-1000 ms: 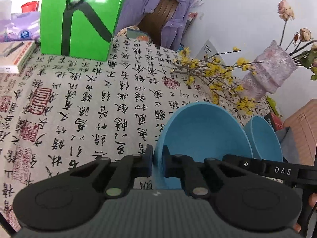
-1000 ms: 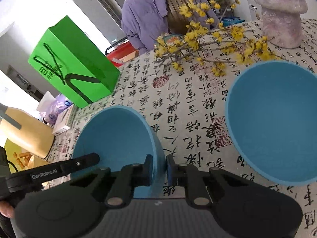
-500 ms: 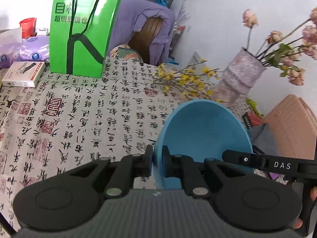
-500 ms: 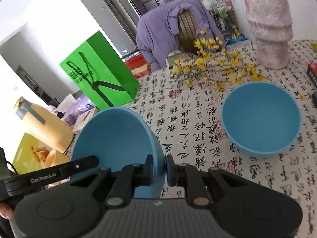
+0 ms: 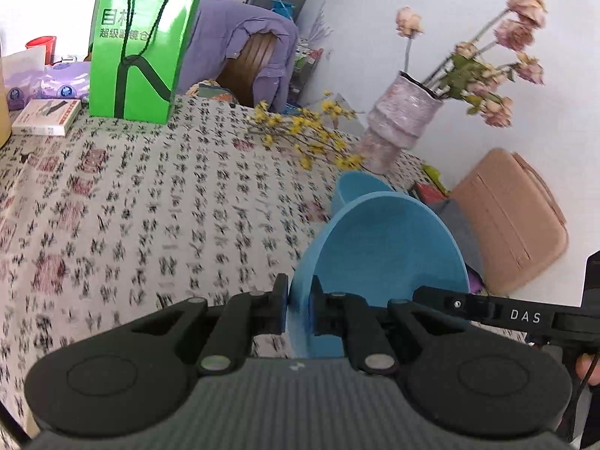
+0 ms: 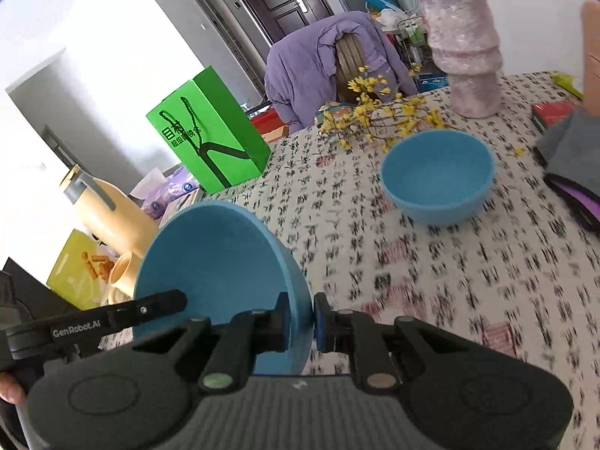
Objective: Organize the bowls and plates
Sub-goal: 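Lift the second blue bowl and carry it over the placed bowl, then lower the bowl into the placed blue bowl and open both grippers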
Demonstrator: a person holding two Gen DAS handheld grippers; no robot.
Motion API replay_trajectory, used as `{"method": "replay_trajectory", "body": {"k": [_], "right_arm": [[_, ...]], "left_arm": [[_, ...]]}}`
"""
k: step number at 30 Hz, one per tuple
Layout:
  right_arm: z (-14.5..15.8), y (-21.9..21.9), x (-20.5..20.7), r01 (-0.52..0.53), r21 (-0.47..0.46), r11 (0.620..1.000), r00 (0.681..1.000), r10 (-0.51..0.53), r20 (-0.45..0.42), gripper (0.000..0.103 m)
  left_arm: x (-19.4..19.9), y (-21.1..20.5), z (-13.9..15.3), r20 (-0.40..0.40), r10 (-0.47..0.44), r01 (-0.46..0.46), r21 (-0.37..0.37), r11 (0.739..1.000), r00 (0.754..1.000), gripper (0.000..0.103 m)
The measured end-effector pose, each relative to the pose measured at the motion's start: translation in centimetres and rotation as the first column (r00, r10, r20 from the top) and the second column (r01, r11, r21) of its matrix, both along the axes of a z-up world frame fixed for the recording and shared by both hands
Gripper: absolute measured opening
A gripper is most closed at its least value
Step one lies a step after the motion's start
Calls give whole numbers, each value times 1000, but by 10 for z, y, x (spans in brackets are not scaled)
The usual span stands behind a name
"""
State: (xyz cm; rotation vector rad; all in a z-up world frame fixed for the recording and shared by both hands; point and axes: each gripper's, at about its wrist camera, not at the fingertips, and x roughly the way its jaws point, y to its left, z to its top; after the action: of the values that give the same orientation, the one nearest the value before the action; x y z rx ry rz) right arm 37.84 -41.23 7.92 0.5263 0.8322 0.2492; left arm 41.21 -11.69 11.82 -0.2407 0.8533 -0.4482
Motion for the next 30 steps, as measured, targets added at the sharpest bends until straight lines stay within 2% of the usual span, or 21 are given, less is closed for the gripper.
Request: {"method": "replay_trajectory", "body": {"k": [7, 13, 21, 30], "right_arm": [[-10, -9, -53, 7, -14, 1000, 1000, -8, -9, 13], [-29, -20, -82, 37, -8, 999, 999, -38, -34, 13], [-51, -19, -103, 39, -34, 999, 997, -41, -59, 13], [-64, -24, -108, 52, -47, 998, 995, -56, -79, 14]], "left_arm": [[-42, -14, -11, -10, -28, 28, -6, 1000, 1000, 11], [-60, -26, -30, -33, -51, 51, -11, 999, 998, 11], [-72, -33, -52, -65, -56, 56, -5, 998, 996, 10], [-72, -44, -67, -87, -76, 77, 4, 997, 993, 10]]}}
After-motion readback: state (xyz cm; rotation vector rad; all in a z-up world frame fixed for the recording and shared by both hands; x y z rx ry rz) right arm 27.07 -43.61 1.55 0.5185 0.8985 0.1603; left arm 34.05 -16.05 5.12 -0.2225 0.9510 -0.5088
